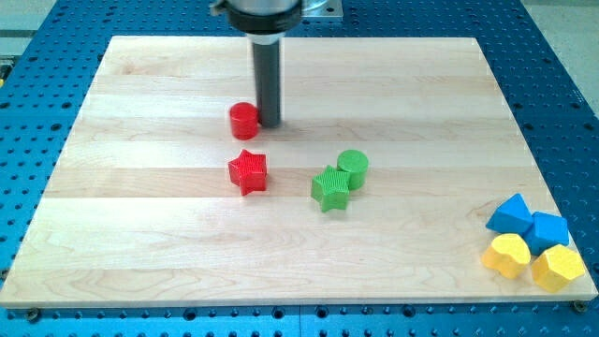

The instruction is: Move the red circle diagonally to the green star

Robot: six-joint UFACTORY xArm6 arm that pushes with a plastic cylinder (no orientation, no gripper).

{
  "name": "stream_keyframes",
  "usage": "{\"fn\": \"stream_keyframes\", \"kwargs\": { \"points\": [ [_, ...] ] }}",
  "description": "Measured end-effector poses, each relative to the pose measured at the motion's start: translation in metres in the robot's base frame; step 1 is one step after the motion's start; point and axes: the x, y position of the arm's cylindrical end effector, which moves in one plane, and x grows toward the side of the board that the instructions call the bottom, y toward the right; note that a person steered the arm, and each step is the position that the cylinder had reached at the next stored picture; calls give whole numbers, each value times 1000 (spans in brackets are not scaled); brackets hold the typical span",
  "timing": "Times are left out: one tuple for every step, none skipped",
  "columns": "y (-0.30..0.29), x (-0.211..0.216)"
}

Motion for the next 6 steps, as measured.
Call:
{"fn": "stream_keyframes", "kwargs": {
  "points": [
    [-23, -1],
    [-17, 5],
    [8, 49],
    [26, 87],
    [38, 103],
    [43, 132]
  ]
}}
